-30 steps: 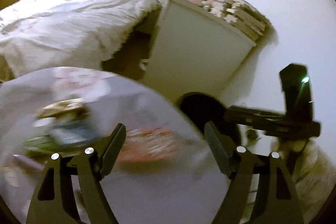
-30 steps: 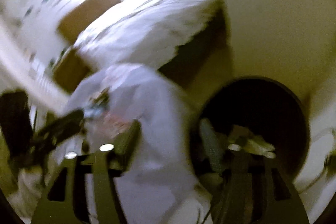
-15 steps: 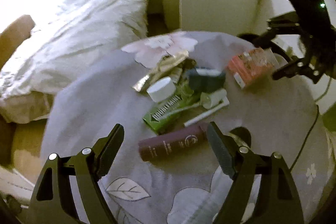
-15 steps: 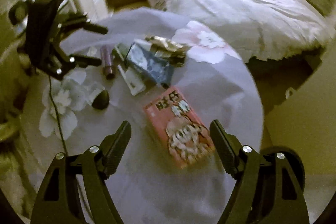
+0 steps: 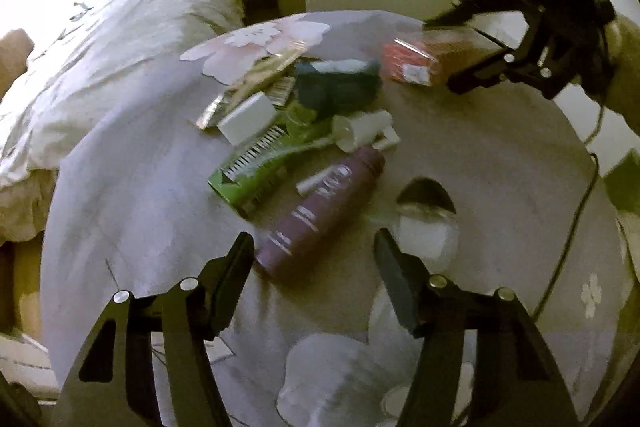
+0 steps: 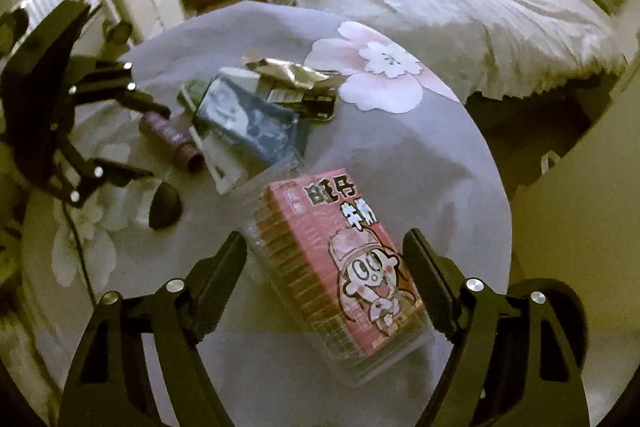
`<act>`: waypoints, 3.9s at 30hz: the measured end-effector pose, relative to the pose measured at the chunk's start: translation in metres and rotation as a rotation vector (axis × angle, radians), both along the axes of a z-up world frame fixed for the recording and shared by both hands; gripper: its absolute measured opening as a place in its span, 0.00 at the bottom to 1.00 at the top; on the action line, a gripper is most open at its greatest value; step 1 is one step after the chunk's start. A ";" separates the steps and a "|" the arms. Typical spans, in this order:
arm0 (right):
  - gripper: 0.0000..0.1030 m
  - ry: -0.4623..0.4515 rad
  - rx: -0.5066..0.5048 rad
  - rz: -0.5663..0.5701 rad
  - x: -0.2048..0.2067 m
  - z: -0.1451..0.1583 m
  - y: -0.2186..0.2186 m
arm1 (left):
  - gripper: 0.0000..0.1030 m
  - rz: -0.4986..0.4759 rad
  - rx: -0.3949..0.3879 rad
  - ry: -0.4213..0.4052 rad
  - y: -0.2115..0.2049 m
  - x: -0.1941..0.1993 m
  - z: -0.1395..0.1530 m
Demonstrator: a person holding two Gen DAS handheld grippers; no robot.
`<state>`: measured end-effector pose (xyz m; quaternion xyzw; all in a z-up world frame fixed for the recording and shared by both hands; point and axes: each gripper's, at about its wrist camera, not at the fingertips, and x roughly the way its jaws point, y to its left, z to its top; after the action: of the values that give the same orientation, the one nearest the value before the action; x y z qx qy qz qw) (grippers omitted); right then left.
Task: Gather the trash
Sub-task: 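Grasp the brown bottle with the left tool while the right tool grasps the clear tray, then carry the bottle and plastic tray to the bin and open both tools, then grasp the clear plastic cup with the left tool while the right tool grasps the red juice carton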
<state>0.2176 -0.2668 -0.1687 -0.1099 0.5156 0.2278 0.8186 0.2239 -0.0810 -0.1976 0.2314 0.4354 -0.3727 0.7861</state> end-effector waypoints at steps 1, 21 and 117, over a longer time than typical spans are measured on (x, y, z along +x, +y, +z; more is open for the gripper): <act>0.70 0.004 0.014 -0.015 0.002 0.000 -0.001 | 0.60 0.016 -0.003 -0.004 -0.002 0.002 0.000; 0.43 0.046 0.289 -0.220 -0.027 0.036 -0.026 | 0.24 0.306 -0.201 0.021 0.029 -0.019 0.023; 0.55 -0.106 0.483 -0.895 -0.099 0.030 -0.285 | 0.68 0.054 -0.375 -0.061 -0.275 -0.053 0.101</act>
<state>0.1189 -0.5517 -0.1388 0.3025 0.4026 -0.0383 0.8631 0.1705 -0.3557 -0.0968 0.0805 0.3403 -0.4189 0.8380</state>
